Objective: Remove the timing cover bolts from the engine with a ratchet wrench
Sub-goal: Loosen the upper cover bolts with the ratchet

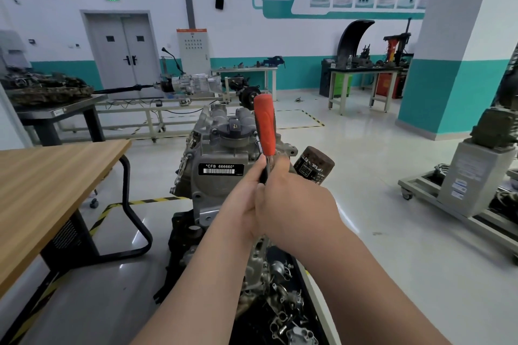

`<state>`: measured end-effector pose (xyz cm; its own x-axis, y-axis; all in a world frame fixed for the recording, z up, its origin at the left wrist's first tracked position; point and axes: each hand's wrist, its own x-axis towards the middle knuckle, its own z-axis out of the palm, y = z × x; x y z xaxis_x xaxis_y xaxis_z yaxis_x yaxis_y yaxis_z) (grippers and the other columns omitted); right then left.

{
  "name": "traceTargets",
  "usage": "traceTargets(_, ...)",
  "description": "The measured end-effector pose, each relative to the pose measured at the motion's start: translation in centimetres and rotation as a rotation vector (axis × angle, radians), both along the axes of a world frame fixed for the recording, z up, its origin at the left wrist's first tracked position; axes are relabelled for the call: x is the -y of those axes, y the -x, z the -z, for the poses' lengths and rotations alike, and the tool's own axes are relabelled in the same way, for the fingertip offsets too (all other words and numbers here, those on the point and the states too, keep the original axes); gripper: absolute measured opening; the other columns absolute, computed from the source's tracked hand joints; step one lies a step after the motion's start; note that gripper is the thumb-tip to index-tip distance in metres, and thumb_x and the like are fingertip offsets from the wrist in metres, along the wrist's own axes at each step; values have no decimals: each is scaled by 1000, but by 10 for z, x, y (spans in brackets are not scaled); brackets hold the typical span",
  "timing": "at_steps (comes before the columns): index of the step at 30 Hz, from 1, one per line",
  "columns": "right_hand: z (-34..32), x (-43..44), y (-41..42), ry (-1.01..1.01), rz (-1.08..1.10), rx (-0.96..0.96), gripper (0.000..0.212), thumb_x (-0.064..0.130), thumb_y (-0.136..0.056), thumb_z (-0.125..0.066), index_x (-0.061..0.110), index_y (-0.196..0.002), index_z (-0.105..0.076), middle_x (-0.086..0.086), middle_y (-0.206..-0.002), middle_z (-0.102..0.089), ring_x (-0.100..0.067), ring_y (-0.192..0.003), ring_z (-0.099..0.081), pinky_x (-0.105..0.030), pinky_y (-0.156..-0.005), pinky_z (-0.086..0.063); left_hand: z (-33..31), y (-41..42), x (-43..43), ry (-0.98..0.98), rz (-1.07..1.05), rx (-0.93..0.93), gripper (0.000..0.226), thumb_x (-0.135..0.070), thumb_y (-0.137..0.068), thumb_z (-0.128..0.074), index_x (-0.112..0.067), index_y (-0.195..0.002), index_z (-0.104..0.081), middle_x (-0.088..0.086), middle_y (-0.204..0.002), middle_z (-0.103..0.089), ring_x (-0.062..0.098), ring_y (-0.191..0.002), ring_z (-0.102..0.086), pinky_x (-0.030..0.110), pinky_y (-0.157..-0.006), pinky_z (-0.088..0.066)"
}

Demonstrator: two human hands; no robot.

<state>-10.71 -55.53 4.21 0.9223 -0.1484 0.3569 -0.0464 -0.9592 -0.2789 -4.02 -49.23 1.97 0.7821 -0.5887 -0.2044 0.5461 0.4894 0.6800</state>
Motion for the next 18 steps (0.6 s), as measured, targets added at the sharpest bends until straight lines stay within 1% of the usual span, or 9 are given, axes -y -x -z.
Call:
traceTargets(3,1,-1,-2,-54,-32,-19,37,27,-95,-42,16,-124,-23,7,-67,-40,-24,-66,-52,-32,-59,-39,1,0,-2,-4,-19,40,70,-46,-101,-37,-14,-48,-70,-1,-47,-59,12,-41,-60,17,-41,-46)
traceTargets(5,3,2,-3,-196,-71,-29,35,31,-97,-39,17,-125,-24,5,-73,-47,-24,-71,-56,-35,-63,-42,3,2,-4,-2,-13,60,70,-46,-102,-34,-13,-55,-73,1,-50,-62,13,-44,-63,17,-42,-47)
traceTargets(7,7,7,-3,-462,-137,-9,28,35,-98,-40,19,-120,-34,-1,-85,-59,-23,-78,-61,-38,-70,-49,4,4,-5,9,-43,57,63,-49,-101,-35,-10,-71,-75,5,-59,-67,16,-53,-67,20,-47,-51)
traceTargets(9,12,8,-2,-785,-200,36,12,33,-98,-44,30,-110,-43,0,-91,-67,-17,-82,-64,-38,-77,-52,7,3,-4,3,-91,70,54,-50,-99,-39,-9,-86,-71,8,-68,-70,18,-60,-70,23,-51,-54)
traceTargets(10,15,8,-3,-948,-210,70,5,32,-98,-46,36,-101,-46,8,-82,-69,-9,-77,-65,-36,-75,-52,7,3,-4,-4,-106,70,51,-50,-99,-41,-10,-90,-71,8,-69,-71,17,-60,-70,23,-52,-55)
traceTargets(12,22,6,-5,-1180,-201,119,9,30,-99,-46,35,-92,-50,22,-63,-65,-2,-60,-61,-33,-69,-48,8,2,-2,-19,-130,55,48,-46,-99,-41,-10,-92,-72,6,-76,-74,16,-64,-72,25,-53,-57)
traceTargets(15,26,2,-3,-1517,-186,97,16,30,-100,-44,24,-99,-58,5,-56,-60,-18,-42,-46,-28,-50,-38,9,3,-3,-40,-151,76,39,-39,-95,-46,-12,-89,-73,3,-92,-74,18,-77,-72,25,-67,-57)
traceTargets(16,26,-1,-1,-1637,-200,82,23,29,-101,-43,22,-93,-63,-1,-56,-57,-19,-39,-40,-27,-46,-34,9,4,-3,-59,-151,86,35,-40,-90,-51,-14,-85,-75,1,-89,-72,17,-77,-68,23,-67,-52)
traceTargets(18,25,-4,3,-1909,-245,51,44,28,-102,-42,19,-68,-68,-4,-56,-53,-17,-36,-35,-25,-40,-29,10,6,-4,-114,-134,100,38,-47,-83,-55,-19,-77,-79,-7,-77,-67,12,-75,-53,23,-60,-33)
